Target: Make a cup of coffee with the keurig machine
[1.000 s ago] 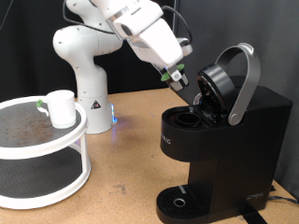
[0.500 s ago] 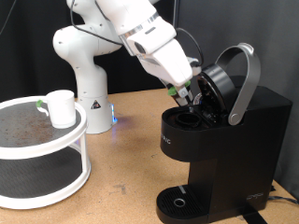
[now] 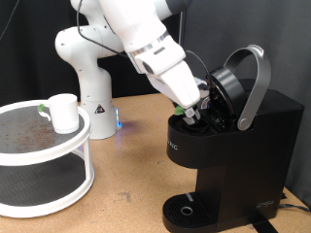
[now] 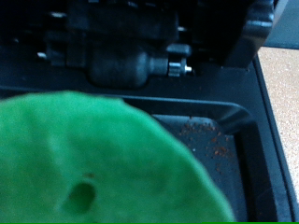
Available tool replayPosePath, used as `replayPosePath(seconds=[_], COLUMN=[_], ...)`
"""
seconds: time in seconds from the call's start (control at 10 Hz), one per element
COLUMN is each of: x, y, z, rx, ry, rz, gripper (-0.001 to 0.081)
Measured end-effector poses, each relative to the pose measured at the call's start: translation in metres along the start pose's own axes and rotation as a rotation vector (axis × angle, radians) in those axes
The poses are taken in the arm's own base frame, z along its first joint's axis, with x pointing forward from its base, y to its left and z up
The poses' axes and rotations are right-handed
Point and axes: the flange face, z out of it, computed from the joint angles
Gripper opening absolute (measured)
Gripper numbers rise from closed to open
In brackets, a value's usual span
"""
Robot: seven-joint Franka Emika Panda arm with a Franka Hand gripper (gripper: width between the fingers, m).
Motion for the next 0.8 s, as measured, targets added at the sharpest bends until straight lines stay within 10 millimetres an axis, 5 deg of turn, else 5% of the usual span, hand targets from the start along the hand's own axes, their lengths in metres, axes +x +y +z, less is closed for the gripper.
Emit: replayPosePath(seconds=[0.8], x=[0.008], y=[-0.004], z=[0.024], rx=[0.006], ry=[-0.042], rz=[0.049], gripper=[0.0446])
